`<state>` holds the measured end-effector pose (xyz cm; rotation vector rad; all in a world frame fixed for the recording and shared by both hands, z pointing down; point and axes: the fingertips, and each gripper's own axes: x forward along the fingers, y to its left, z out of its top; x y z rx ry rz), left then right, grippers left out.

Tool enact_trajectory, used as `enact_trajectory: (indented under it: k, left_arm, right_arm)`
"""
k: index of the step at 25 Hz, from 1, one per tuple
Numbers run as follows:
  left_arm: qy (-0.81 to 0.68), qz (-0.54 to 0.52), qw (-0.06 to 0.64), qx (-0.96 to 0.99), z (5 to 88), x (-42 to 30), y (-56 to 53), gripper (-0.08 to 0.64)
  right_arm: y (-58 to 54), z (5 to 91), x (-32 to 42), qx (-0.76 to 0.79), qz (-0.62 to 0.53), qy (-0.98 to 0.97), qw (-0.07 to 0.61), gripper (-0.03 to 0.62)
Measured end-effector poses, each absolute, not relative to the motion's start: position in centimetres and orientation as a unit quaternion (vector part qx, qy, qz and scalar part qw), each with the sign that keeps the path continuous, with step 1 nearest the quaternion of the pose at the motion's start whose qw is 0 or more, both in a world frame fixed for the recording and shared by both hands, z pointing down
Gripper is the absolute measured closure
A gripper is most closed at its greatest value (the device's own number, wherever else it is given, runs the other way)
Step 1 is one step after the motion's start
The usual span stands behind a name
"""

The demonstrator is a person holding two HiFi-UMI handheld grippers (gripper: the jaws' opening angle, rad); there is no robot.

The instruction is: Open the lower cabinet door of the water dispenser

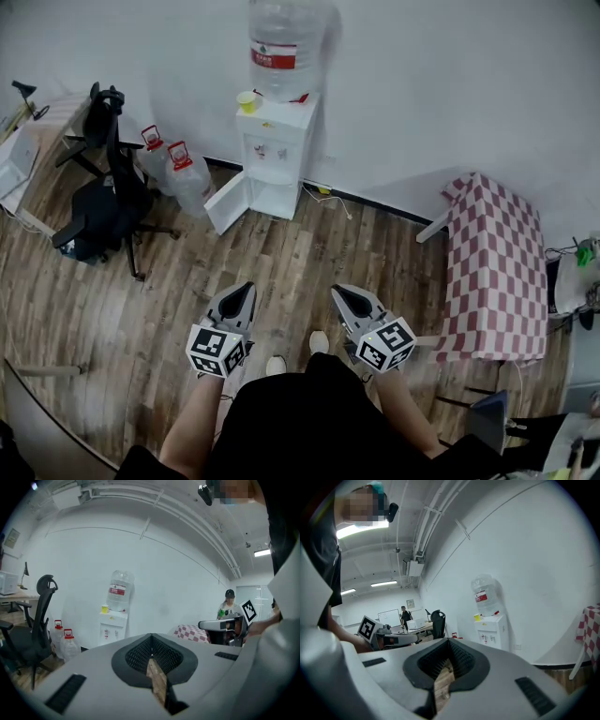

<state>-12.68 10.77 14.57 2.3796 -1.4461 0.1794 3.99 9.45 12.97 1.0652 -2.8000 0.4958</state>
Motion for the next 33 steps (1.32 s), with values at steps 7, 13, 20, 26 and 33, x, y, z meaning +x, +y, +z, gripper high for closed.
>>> enact_trajectory:
  k: [7,13,20,26,33]
  left_arm:
    - [-0.514,0.068,0.168,0.838,14.9,-12.3,12.7,0.546]
    - [-0.544,0.059,0.172,0.819,14.7,-11.0,12.7,0.546]
    - [-0.568,0.051,0.181,0.802,14.7,-8.3,11.7,0.546]
    - [-0.570,0.060,0.184,0.799,14.6,-6.5,11.7,0.546]
    - [-0.582,0.051,0.174,0.793,13.8,-6.1,11.3,0.546]
  right_arm:
    - [10.9,13.0,4.2,0.345,0.168,-0.923,0.039,0.571]
    - [10.1,13.0,6.1,0.330,0.164,-0.928,0.055,0.571]
    - [8.9,12.8,8.6,0.321,0.159,-0.932,0.058,0.571]
    - [8.5,13.3,10.6,0.322,0.164,-0.931,0.056,0.571]
    - [8.0,12.7,11.6,0.321,0.153,-0.933,0.051,0.571]
